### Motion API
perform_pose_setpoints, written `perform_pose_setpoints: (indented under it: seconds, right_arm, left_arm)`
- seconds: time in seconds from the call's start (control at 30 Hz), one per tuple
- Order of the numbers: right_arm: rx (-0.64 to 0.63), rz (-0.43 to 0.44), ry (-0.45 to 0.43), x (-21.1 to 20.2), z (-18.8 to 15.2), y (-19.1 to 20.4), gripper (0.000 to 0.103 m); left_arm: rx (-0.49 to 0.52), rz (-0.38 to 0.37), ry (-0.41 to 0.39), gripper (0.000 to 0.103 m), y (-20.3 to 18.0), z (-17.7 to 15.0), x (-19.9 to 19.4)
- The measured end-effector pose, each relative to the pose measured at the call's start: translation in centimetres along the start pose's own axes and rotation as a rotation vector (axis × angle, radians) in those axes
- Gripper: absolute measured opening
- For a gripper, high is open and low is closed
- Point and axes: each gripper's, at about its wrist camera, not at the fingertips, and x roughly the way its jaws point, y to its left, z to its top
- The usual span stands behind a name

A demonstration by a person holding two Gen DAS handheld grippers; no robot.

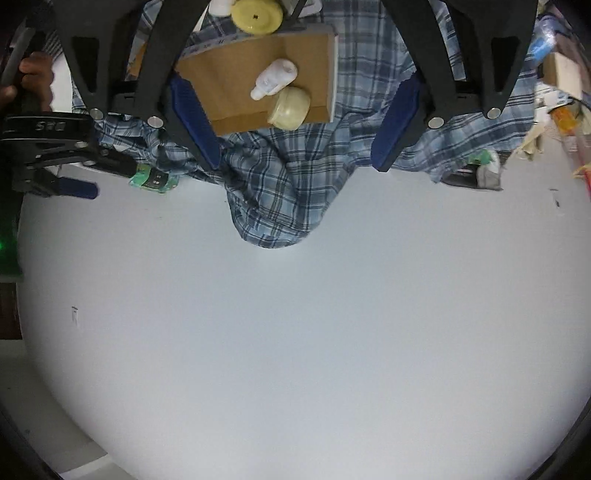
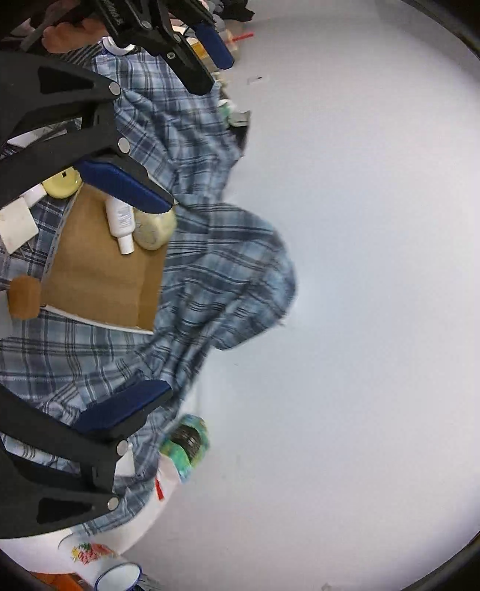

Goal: Organize rigid objects
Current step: 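Lower the right gripper onto the amber soap bar and grasp it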

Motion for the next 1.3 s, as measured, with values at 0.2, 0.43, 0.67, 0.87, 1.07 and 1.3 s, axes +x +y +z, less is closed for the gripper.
perform_pose_setpoints:
  seconds: [0.2, 0.43, 0.67, 0.87, 1.07, 1.3]
  right_arm:
    - [0.005, -0.049, -0.099, -4.8, -2.6, 0.3, 0.100]
    - [-0.006, -0.081, -0.101, -6.1, -6.5, 0.4, 0.102]
    - [0.011, -0.095, -0.051, -4.7, -9.6, -0.6, 0.102]
    - [0.016, -0.073, -0.034, -4.3, -10.0, -0.9, 0.102]
    - [0.000, -0.076, -0.030, -4.2, -10.0, -0.4, 0.102]
    - [-0.021, -0.067, 0.010, -3.8, -9.2, -0.5, 0.102]
  left_arm:
    - [-0.005, -0.022, -0.065, 0.103, -0.5, -1.2, -4.3]
    - [0.000, -0.024, -0.027, 0.103, -0.8, -4.1, -4.6]
    - [-0.011, -0.014, 0.014, 0.103, -0.3, -6.3, -3.6]
    - [-0.021, -0.024, 0.040, 0.103, -0.2, -7.1, -3.1]
    - [-0.021, -0.025, 0.045, 0.103, -0.2, -7.1, -3.0]
    - [-0.036, -0.012, 0.073, 0.103, 0.2, -7.3, -2.4]
